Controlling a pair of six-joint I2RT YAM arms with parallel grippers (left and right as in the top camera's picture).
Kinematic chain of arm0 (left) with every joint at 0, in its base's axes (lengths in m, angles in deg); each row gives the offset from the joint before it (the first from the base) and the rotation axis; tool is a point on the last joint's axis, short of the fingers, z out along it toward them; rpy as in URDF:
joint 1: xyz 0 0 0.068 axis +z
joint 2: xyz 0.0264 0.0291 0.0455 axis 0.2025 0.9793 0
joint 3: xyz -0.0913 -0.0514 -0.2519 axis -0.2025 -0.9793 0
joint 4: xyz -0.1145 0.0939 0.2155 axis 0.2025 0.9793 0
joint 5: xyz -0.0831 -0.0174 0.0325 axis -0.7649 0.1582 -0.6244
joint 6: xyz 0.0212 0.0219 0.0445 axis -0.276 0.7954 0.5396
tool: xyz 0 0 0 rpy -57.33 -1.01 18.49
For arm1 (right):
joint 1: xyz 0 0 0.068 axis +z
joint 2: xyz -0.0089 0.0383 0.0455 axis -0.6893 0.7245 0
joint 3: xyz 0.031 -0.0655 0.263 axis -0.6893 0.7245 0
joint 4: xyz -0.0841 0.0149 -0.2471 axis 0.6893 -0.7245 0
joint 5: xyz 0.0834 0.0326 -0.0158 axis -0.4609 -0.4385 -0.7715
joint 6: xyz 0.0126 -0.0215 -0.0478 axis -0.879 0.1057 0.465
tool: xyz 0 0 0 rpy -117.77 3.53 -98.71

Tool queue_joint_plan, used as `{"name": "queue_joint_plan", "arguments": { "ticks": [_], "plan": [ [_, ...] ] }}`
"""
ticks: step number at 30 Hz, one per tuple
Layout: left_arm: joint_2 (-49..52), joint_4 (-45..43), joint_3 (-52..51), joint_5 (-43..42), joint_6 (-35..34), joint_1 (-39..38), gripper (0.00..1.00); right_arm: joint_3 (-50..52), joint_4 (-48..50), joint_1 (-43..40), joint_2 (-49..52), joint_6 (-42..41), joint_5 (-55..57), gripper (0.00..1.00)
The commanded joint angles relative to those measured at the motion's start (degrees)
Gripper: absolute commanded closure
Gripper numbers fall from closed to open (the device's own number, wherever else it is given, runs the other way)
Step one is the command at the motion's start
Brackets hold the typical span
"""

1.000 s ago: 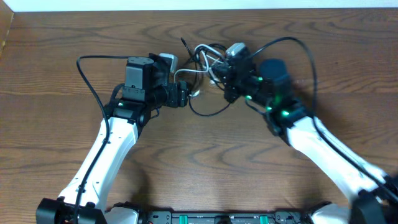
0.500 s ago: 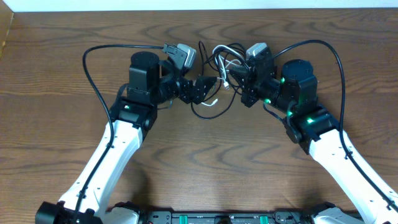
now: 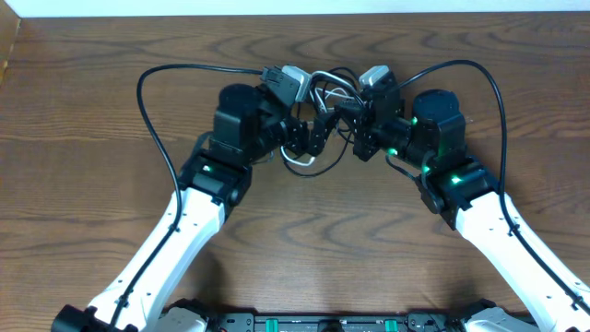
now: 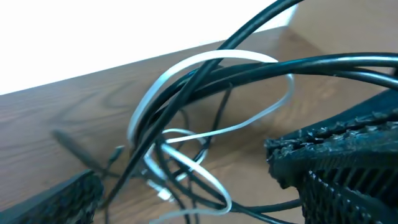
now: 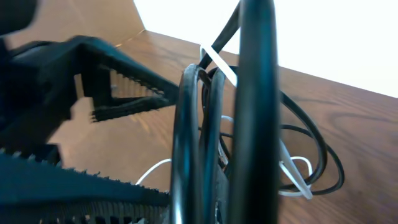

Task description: Untangle cables

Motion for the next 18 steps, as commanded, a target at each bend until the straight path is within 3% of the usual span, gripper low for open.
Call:
{"name": "queue_joint_plan", "arguments": {
  "ticks": [1, 4, 9, 14, 18],
  "plan": [
    [0.63, -0.83, -0.39, 26.08, -3.61, 0.28, 0.00, -0.48, 0.20, 4.13, -1.62, -1.18, -12.04, 0.99],
    [0.66, -1.51, -0.39, 30.56, -4.24, 0.28, 0.00, -0.48, 0.17, 4.76, -3.19, -2.05, -14.53, 0.99],
    [0.72, -2.51, -0.39, 29.68, -5.35, 0.26, 0.00, -0.48, -0.74, 5.97, -6.08, -2.03, -15.58, 0.99],
    [0.72, -2.49, -0.39, 23.61, -5.55, 0.26, 0.00, -0.48, -1.16, 6.05, -7.87, -2.01, -15.54, 0.99],
    [0.74, -2.49, -0.39, 25.83, -5.51, 0.28, 0.00, -0.48, -2.58, 6.05, -8.48, -2.01, -15.52, 0.99]
  ]
}}
